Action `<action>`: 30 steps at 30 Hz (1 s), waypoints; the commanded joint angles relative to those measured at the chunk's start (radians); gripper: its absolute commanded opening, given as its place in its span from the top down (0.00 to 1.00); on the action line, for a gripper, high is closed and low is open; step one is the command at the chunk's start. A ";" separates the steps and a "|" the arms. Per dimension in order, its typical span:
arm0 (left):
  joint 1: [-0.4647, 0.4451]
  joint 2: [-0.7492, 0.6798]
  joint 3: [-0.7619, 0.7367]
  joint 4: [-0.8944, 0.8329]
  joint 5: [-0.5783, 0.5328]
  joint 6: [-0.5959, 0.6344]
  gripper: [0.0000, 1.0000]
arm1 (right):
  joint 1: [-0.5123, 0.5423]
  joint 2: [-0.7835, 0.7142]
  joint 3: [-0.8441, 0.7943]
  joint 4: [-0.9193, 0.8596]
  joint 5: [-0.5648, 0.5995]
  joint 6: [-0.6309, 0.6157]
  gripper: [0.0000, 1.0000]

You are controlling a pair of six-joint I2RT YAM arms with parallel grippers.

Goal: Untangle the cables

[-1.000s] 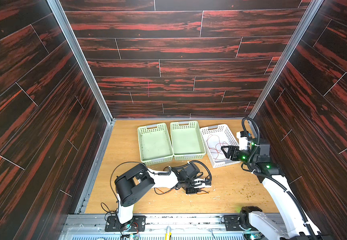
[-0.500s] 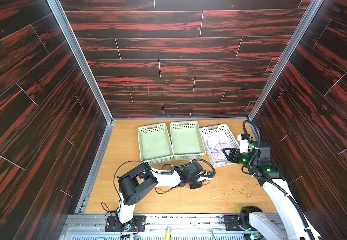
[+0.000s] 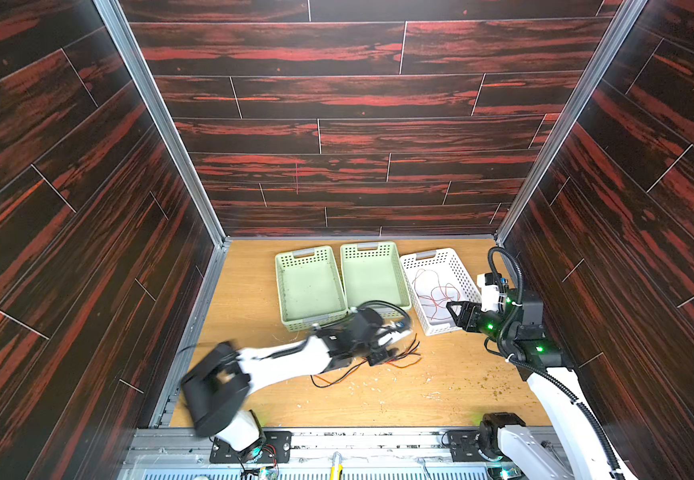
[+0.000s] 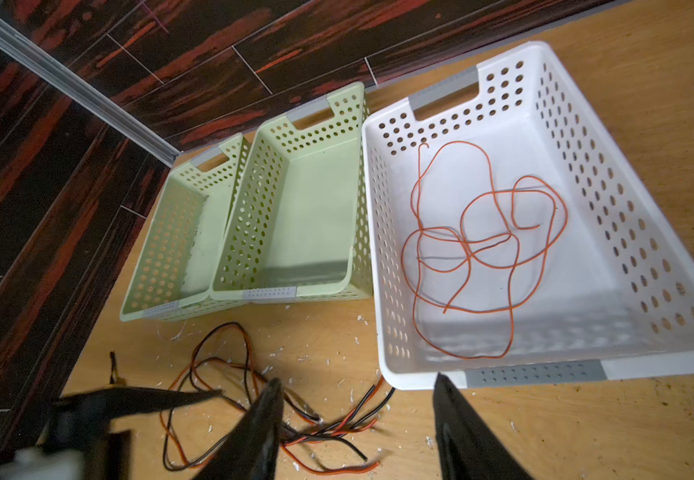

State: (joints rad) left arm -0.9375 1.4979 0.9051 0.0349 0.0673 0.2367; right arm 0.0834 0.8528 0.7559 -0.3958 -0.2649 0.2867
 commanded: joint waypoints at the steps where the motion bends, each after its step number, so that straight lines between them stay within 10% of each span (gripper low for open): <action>1: 0.038 -0.115 -0.066 -0.105 -0.123 -0.215 0.42 | 0.011 0.017 -0.020 0.001 -0.062 -0.022 0.42; 13: 0.165 -0.204 -0.133 -0.319 -0.199 -0.827 0.33 | 0.190 0.149 0.006 0.045 -0.010 -0.043 0.39; 30: 0.242 -0.096 -0.194 -0.313 -0.129 -1.028 0.30 | 0.266 0.204 0.005 0.075 0.023 -0.049 0.38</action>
State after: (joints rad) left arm -0.7067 1.4017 0.7307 -0.2626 -0.0559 -0.7242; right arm 0.3431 1.0412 0.7441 -0.3344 -0.2501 0.2455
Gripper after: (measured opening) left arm 0.702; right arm 0.621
